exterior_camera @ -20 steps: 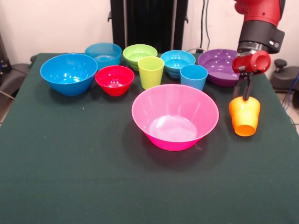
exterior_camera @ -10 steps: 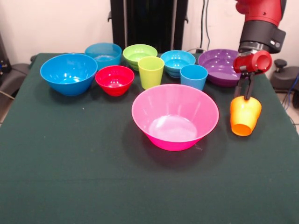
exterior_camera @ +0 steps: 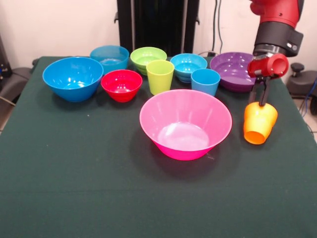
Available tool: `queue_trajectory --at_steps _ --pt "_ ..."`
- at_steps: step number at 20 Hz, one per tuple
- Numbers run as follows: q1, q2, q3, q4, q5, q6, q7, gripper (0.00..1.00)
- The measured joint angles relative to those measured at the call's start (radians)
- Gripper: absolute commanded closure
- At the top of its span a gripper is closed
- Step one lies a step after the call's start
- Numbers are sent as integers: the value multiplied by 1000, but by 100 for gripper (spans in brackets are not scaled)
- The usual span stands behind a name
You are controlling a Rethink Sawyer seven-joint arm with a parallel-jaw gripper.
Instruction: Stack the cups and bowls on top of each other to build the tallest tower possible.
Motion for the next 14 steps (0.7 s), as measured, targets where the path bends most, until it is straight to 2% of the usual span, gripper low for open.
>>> queue_trajectory --at_steps 14 --pt "-10 2 0 0 6 0 0 0"
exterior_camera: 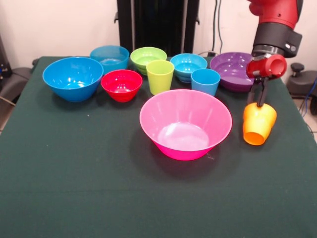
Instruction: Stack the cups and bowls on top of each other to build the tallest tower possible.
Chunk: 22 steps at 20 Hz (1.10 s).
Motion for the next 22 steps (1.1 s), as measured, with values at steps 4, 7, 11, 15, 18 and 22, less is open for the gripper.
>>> queue_trajectory --at_steps 4,7,11,15,18,22 --pt "-23 2 0 -1 0 0 0 0" --pt "-42 2 0 -4 0 0 0 0" --pt "-77 -3 0 -14 0 4 0 0" --pt "-103 -19 0 -26 0 32 0 0" --pt "-114 -34 0 -44 0 70 0 0" --pt "-113 -57 0 -74 0 139 0 0"
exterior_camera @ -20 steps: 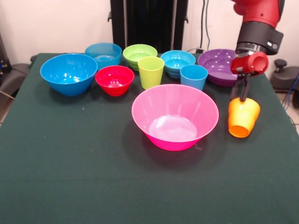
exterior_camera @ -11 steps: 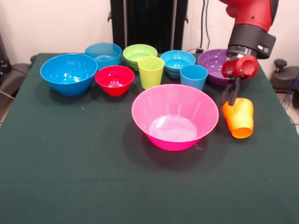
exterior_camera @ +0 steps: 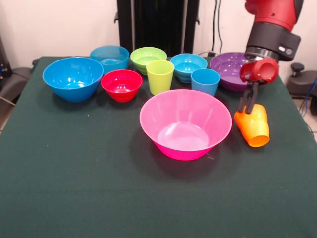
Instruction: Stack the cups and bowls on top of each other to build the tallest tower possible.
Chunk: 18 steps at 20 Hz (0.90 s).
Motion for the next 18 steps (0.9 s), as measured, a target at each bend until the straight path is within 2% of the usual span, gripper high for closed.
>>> queue_trajectory --at_steps 13,18 --pt "14 -65 -13 -92 -1 178 0 0" --pt "13 -79 -12 -97 -1 191 0 0"
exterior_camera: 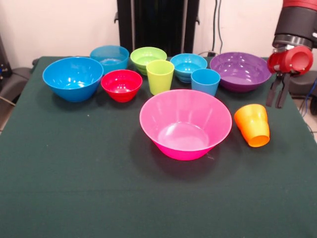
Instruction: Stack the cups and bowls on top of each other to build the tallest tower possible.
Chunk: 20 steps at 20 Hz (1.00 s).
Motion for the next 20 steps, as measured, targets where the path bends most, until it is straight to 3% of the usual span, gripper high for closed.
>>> queue_trajectory --at_steps 8,20 --pt "1 -13 1 18 -1 -11 0 0" --pt "3 -17 27 112 -62 -143 0 0"
